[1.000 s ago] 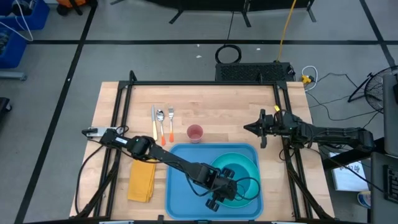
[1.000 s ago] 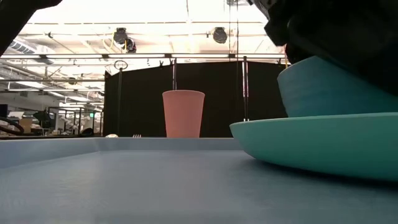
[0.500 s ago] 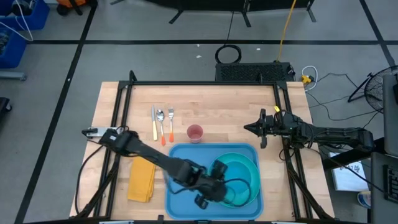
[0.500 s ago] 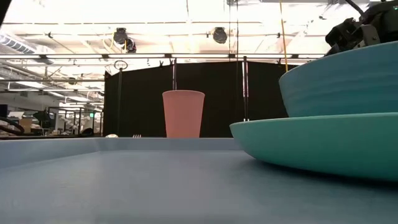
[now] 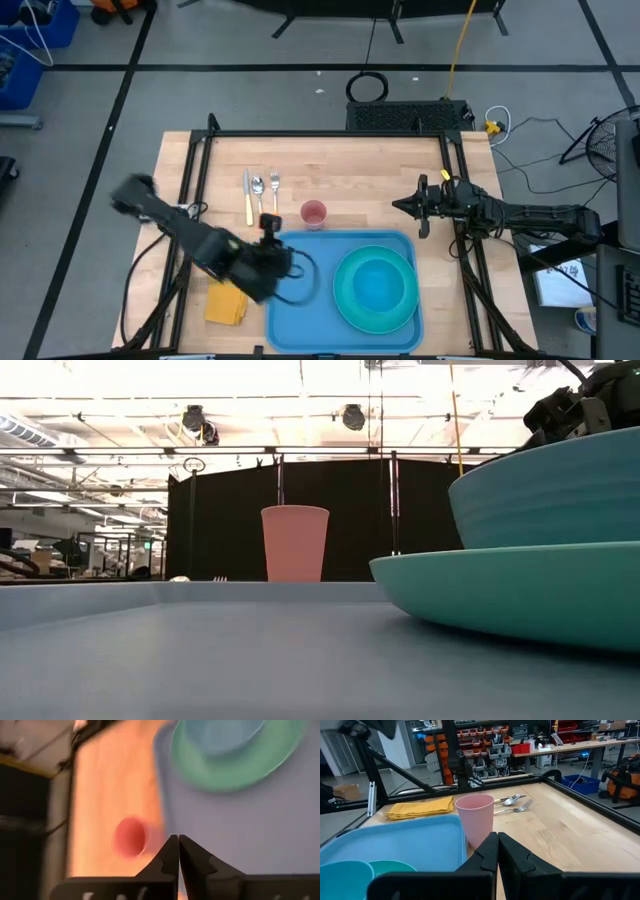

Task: Set up tray
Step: Put the red cup on the top left side of the light blue plate on the blue tray

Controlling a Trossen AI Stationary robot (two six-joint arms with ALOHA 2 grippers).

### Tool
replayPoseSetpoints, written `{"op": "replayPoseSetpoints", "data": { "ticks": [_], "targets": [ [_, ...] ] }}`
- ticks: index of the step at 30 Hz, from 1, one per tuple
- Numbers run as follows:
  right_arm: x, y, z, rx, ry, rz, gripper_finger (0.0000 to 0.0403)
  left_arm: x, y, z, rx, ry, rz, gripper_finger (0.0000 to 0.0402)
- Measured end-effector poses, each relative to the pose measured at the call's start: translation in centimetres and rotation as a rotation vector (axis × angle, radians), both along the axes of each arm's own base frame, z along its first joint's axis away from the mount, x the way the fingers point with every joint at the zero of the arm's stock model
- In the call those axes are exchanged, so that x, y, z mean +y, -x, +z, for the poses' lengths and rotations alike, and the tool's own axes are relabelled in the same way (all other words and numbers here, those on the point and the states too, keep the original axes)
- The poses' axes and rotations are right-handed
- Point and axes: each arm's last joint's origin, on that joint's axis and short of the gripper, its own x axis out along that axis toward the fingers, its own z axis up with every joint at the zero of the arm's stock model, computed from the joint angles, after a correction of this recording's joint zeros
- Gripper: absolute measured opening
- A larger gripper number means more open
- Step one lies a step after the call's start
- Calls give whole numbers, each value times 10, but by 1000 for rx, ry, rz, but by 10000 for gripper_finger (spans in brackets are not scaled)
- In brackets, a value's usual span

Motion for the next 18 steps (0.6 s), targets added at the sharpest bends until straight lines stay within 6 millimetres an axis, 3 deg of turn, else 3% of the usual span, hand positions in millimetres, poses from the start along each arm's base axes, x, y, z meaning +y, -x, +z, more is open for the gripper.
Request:
{"op": "replayPoseSetpoints", "data": {
  "ticks": [4, 8, 13, 18],
  "targets": [
    [0, 0, -1, 7, 2, 0, 0, 53, 35, -39, -250, 180, -23, 9],
    [0, 0, -1, 7, 6, 1, 0, 97, 88, -87, -507, 387, 49, 4],
    [0, -1, -1, 9, 38, 3, 0, 124, 136, -142, -668, 508, 155, 3],
    [-1, -2, -2, 26, 25, -11, 0, 134, 154, -160, -723, 478, 163, 2]
  ]
}}
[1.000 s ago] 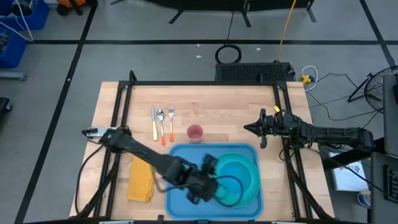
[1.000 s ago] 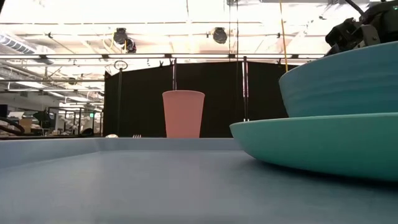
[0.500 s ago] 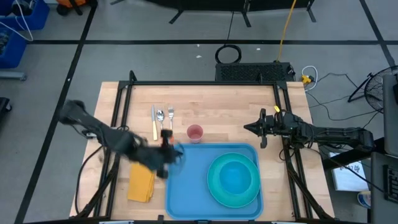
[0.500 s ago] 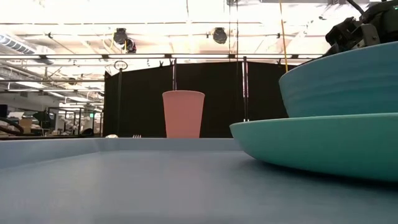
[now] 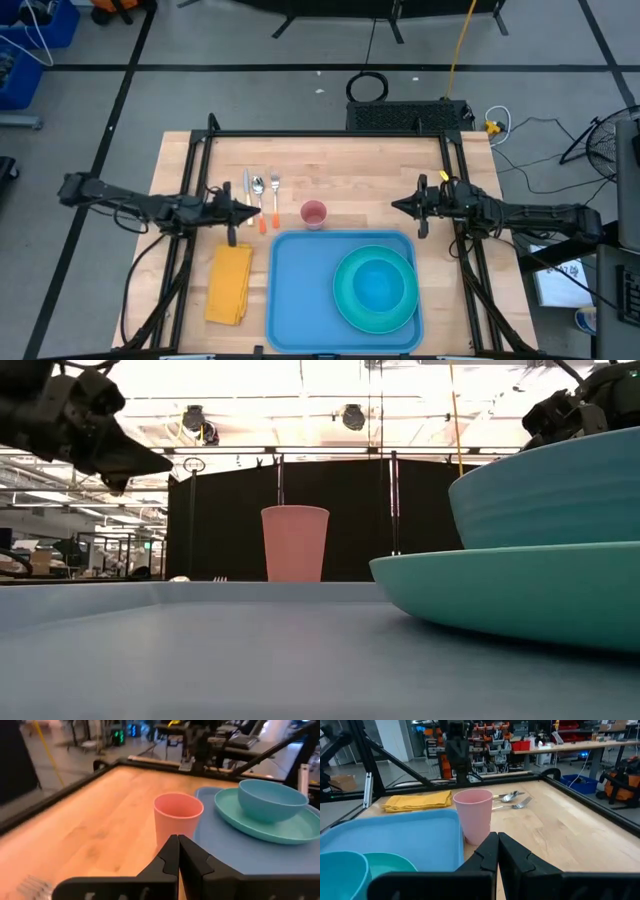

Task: Set up tray
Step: Put the red cup on the top left side of the light blue plate on the blue tray

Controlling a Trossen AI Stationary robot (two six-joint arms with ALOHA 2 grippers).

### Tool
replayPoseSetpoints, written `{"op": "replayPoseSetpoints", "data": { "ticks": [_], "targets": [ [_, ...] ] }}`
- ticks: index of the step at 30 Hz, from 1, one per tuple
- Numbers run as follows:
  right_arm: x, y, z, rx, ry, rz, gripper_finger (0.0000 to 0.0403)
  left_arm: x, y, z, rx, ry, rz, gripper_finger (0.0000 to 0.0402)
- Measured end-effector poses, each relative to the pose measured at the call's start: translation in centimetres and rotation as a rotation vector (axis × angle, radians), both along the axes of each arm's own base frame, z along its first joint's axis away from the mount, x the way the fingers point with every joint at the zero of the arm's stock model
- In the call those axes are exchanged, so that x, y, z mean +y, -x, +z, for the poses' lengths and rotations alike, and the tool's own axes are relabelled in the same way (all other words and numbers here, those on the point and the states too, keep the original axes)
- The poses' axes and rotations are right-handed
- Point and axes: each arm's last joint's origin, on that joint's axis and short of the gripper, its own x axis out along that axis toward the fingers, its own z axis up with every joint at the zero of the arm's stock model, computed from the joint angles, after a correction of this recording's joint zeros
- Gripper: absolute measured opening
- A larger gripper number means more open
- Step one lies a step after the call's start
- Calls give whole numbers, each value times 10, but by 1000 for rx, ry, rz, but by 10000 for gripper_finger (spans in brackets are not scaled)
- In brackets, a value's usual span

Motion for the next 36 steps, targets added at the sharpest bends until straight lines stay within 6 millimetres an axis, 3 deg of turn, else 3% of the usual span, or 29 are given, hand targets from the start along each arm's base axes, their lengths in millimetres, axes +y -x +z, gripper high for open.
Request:
{"op": "replayPoseSetpoints", "data": {
  "ticks": [5, 11, 20, 28, 32, 36],
  "targets": [
    [-2, -5, 2, 2, -46, -41, 0, 1, 6, -12, 13, -102, -17, 1],
    [-8, -34, 57, 39, -55, -49, 0, 9, 7, -19, 2, -82, 151, 7],
    [-36, -138, 97, 432, -126, -179, 0, 17, 7, -12, -56, -141, 282, 7],
    [-53, -228, 121, 677, -50, -40, 7, 19, 8, -15, -9, -178, 300, 5],
    [-53, -260, 139, 740, 21, 30, 54, 19, 8, -15, 1, -203, 296, 5],
    [-53, -276, 135, 850, 98, 98, 135, 19, 8, -15, 4, -207, 296, 17]
  ]
}}
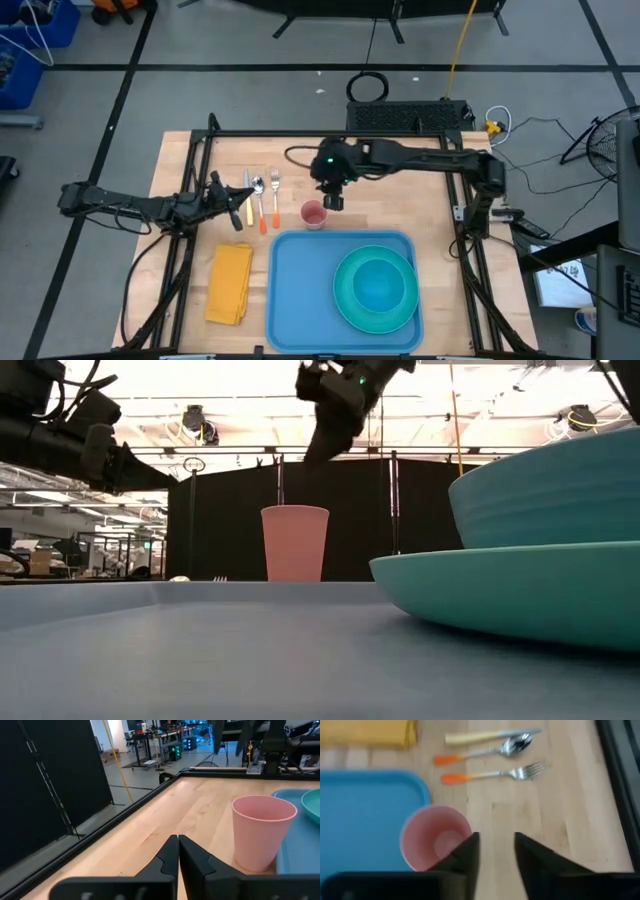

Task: Set up tray
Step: Put the red cup on the top left side of the light blue plate on the blue tray

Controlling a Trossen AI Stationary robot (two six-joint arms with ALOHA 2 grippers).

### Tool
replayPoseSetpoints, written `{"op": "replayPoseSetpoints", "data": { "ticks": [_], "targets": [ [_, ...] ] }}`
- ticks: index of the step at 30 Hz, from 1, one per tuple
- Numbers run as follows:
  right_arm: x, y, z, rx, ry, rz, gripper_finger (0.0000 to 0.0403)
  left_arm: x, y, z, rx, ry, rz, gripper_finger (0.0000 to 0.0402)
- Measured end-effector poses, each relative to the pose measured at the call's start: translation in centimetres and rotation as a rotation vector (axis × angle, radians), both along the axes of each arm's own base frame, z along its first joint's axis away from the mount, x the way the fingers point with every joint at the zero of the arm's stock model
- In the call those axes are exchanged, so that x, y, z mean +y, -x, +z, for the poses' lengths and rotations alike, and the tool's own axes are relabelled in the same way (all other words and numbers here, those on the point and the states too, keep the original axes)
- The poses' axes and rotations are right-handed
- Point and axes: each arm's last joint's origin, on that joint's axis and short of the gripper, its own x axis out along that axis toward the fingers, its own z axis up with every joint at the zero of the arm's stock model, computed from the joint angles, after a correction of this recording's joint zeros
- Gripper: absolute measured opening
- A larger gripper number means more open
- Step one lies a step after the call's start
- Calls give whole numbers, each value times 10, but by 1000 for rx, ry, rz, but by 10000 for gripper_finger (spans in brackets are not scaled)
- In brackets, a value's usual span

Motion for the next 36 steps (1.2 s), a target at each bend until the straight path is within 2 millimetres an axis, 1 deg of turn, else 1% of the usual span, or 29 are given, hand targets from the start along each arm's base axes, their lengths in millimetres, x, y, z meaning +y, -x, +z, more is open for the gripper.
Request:
{"op": "replayPoseSetpoints", "data": {
  "ticks": [5, 7, 10, 14, 19, 25, 29, 33, 36],
  "targets": [
    [8, -9, -18, 71, 54, 112, 242, 0, 0, -1, 7, 1, -6, 17],
    [12, -14, -24, 67, 43, 110, 272, 0, 0, -2, 14, 7, -7, 11],
    [17, -21, -32, 61, 31, 109, 293, 0, 0, -3, 27, 16, -5, 3],
    [20, -25, -39, 71, -3, 109, 295, 0, 1, -5, 36, 23, -4, 12],
    [20, -29, -49, 94, -15, 107, 288, 0, 1, -5, 36, 23, -4, 22],
    [12, -30, -59, 79, -34, 102, 286, 0, 1, -5, 35, 24, -6, 10],
    [8, -26, -70, 120, -46, 90, 286, 0, 1, -5, 37, 21, -7, 3],
    [5, -25, -78, 105, -46, 78, 286, 0, 1, -5, 38, 21, -7, 16],
    [6, -24, -88, 97, -53, 69, 285, 0, 1, -4, 37, 21, -7, 24]
  ]
}}
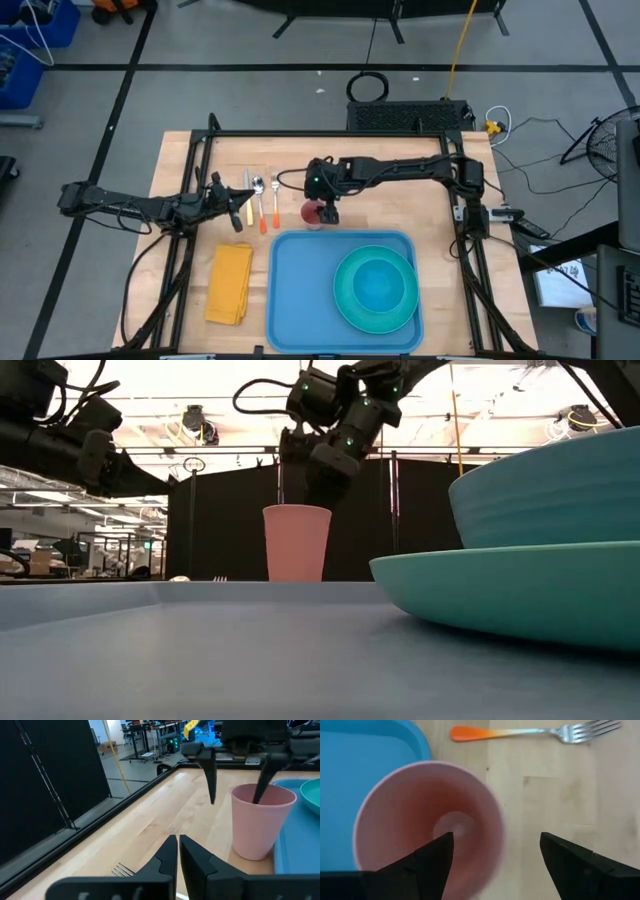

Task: Set up tray
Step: Put the red cup on the top left side of the light blue plate on the blue tray

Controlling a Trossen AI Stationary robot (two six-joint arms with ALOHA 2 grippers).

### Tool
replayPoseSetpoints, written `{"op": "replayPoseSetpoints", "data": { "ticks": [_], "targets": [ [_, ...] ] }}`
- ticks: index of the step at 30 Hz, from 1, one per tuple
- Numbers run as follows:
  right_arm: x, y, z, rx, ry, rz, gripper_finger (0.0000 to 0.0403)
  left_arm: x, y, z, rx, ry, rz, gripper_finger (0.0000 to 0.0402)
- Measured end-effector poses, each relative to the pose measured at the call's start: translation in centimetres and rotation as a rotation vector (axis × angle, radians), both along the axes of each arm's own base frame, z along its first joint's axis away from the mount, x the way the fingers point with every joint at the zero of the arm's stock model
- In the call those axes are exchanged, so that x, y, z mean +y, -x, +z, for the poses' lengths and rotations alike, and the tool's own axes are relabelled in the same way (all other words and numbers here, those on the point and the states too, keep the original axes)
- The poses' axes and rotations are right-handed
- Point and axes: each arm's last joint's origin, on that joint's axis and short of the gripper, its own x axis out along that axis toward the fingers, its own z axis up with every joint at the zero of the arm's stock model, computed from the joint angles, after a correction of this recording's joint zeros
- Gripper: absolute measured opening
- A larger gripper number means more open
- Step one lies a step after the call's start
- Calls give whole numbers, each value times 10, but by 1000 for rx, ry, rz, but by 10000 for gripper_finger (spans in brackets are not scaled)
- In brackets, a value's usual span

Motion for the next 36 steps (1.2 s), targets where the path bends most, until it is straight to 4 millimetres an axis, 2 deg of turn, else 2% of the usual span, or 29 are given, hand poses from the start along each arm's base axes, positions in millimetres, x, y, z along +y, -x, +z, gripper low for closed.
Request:
{"op": "replayPoseSetpoints", "data": {
  "ticks": [4, 8, 11, 15, 17, 23, 28, 30, 32, 36],
  "targets": [
    [1, 3, -12, -7, -5, -10, 266, 0, 0, 0, -1, 0, 0, 21],
    [0, 6, -18, 12, -41, 17, 222, 0, 0, 0, -1, 0, 0, 8],
    [2, 4, -15, -23, -86, 51, 160, 0, 0, 0, -1, -1, 0, 3],
    [1, 1, -12, -60, -77, 52, 41, 0, 0, 0, -1, -2, 0, 15],
    [-1, 2, -4, -73, -71, 48, 14, 0, 0, 0, -1, -2, 0, 21],
    [-5, 1, 43, -145, -76, 18, 4, 0, 0, 0, 1, -2, 0, 19],
    [-1, 8, 96, -116, -83, 29, 3, 0, 0, 0, 3, -6, -1, 4],
    [5, 14, 111, -68, -105, 68, 2, 0, 0, 0, 1, -7, 1, 3],
    [14, 17, 118, -50, -118, 115, 2, 0, 0, 0, 6, -16, 0, 9],
    [34, 17, 115, -5, -129, 155, 1, 0, 0, 0, 12, -26, -2, 23]
  ]
}}
